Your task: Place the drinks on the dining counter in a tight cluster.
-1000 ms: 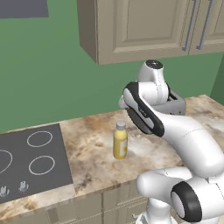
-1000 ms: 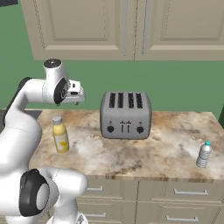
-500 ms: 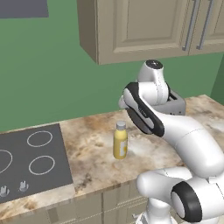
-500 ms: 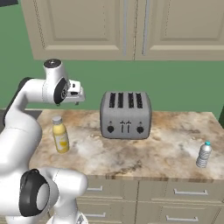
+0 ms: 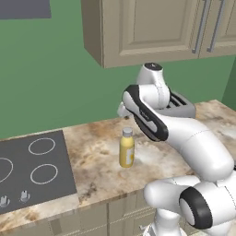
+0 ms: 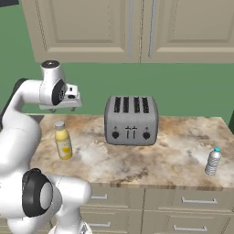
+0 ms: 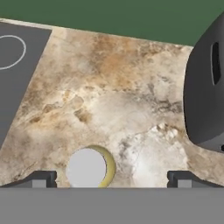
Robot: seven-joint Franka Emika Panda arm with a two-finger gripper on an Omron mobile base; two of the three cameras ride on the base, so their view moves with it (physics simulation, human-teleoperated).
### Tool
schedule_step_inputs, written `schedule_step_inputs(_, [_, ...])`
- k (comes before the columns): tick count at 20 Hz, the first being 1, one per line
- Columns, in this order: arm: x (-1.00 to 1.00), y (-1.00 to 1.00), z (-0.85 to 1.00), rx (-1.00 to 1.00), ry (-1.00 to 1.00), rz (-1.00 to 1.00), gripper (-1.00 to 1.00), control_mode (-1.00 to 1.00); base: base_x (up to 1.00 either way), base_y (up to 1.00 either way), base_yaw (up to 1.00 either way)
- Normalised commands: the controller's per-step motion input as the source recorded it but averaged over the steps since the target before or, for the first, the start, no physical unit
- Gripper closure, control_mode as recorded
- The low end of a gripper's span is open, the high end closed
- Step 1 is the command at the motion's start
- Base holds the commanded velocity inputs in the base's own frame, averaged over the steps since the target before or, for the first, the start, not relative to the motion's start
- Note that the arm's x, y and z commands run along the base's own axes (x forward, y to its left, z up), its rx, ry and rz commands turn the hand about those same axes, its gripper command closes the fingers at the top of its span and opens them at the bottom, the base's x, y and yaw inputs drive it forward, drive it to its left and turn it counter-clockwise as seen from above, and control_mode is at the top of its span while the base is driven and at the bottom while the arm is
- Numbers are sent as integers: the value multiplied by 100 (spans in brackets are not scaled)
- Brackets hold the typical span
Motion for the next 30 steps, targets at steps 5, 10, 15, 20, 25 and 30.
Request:
schedule_step_inputs(5, [-59, 6, -28, 0, 3, 0, -100, -100, 0, 0, 0])
schedule_step_inputs(10, [-51, 1, -5, 0, 0, 0, -100, -100, 0, 0, 0])
schedule_step_inputs(15, [5, 6, 0, -2, 10, -13, -100, -100, 0, 0, 0])
schedule_step_inputs(20, [31, 16, 0, -3, 11, -13, -100, -100, 0, 0, 0])
schedule_step_inputs(25, [26, 0, 0, 0, 7, -4, -100, -100, 0, 0, 0])
schedule_step_inputs(30, [17, 0, -14, 0, 2, 0, -100, -100, 0, 0, 0])
